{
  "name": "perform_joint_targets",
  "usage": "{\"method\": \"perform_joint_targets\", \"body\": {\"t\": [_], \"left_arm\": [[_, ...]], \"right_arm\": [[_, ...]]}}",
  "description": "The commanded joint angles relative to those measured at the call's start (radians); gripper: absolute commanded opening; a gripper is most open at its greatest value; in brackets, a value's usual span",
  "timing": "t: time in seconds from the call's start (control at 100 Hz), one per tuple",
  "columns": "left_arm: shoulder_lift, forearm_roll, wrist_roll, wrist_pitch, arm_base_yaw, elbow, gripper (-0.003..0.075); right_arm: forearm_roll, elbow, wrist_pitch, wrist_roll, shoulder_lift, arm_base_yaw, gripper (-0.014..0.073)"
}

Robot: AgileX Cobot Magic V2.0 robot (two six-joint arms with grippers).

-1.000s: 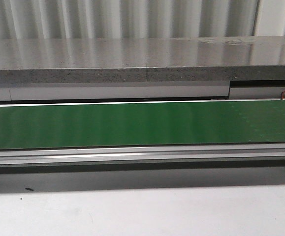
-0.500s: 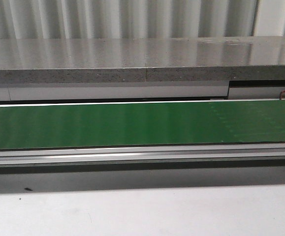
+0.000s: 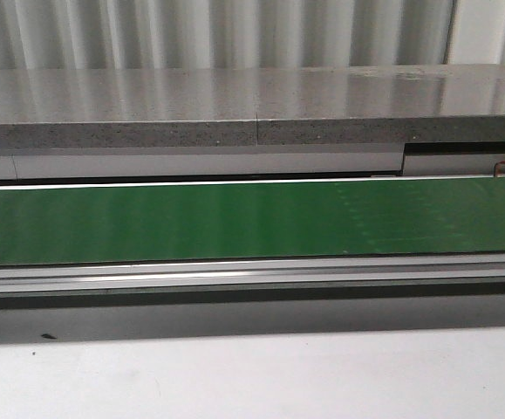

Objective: Move button from right to left

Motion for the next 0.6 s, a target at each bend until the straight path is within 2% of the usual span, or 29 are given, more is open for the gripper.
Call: {"method": "perform_joint_targets", "body": {"t": [0.0,0.1,0.59], "left_arm": [[-0.031,0.001,-0.012,-0.075,0.001,0.038,-0.0020],[-0.031,0.001,-0.012,-0.075,0.001,0.038,-0.0020],[-0.031,0.001,-0.012,-0.075,0.001,0.038,-0.0020]], "right_arm": [[-0.012,-0.010,-0.061,0.003,-0.044,-0.025,-0.0069],[-0.012,-0.010,-0.038,0.003,-0.116,-0.040,-0.0069],[-0.012,-0.010,-0.022,0.003,-0.110,-0.041,-0.0069]]}}
